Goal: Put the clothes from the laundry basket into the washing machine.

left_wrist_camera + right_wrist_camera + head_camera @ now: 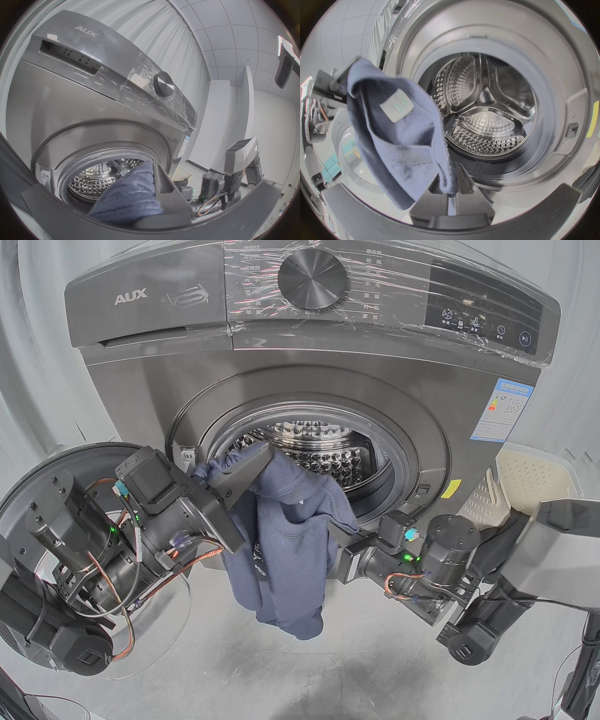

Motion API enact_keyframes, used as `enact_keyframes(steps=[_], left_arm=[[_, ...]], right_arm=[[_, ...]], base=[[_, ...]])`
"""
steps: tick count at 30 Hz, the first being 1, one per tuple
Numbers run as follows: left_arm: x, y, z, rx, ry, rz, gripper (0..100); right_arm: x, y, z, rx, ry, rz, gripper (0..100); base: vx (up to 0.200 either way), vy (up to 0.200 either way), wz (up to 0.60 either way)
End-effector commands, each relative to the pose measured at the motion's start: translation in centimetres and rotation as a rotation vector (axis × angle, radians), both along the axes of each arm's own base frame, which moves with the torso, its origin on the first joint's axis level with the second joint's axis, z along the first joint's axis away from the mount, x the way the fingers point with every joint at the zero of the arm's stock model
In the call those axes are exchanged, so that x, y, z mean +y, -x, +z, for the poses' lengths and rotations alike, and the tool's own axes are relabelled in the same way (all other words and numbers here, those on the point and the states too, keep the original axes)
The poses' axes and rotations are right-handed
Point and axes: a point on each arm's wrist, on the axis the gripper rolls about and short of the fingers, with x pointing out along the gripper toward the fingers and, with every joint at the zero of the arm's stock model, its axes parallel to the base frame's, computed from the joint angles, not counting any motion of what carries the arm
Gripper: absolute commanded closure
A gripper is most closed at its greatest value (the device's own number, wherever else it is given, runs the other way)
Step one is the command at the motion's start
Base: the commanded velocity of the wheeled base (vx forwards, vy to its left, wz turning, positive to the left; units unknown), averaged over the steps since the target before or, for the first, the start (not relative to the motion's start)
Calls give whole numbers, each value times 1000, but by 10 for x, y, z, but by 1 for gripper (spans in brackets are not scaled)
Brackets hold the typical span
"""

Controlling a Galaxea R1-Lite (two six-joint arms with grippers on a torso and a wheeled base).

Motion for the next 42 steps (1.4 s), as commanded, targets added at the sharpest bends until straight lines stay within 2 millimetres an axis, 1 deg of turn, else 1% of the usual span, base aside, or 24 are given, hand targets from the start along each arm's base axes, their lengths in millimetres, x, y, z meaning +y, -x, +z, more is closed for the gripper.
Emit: enact_keyframes(steps=[1, 2, 3, 4, 5, 6, 7, 9, 12, 15, 19, 28, 36, 42], left_arm=[[5, -2, 1, 0, 2, 22, 100], [5, -2, 1, -1, 2, 24, 100], [7, 1, 3, -8, 6, 26, 100], [8, 4, 3, -9, 5, 21, 100], [8, 4, 3, -9, 5, 21, 100], [11, 9, 3, -8, 3, 16, 100], [12, 12, 5, -11, 6, 17, 100], [15, 16, 9, -22, 20, 22, 100], [18, 21, 14, -31, 26, 23, 100], [20, 24, 10, -20, 20, 25, 100], [22, 26, 1, 9, -3, 27, 100], [24, 30, -4, 20, -19, 28, 100], [26, 31, -1, 10, -11, 34, 100], [28, 33, 5, -9, 4, 37, 100]], right_arm=[[-34, 40, 44, -50, -27, -4, 100], [-35, 41, 44, -52, -28, -4, 100], [-47, 53, 56, -71, -40, -9, 100], [-53, 58, 61, -80, -48, -14, 100], [-53, 58, 61, -80, -48, -14, 100], [-64, 68, 72, -104, -65, -19, 100], [-68, 71, 79, -124, -74, -22, 100], [-75, 70, 85, -141, -57, -48, 100], [-80, 75, 96, -178, -72, -48, 100], [-84, 75, 101, -196, -80, -55, 100], [-88, 78, 115, -241, -110, -61, 100], [-86, 81, 118, -256, -122, -41, 100], [-92, 90, 127, -282, -140, -36, 100], [-95, 94, 123, -274, -116, -36, 100]], base=[[0, 0, 0], [0, 0, 0], [0, 0, 0], [0, 0, 0], [0, 0, 0], [0, 0, 0], [0, 0, 0], [0, 0, 0], [0, 0, 0], [0, 0, 0], [0, 0, 0], [0, 0, 0], [0, 0, 0], [0, 0, 0]])
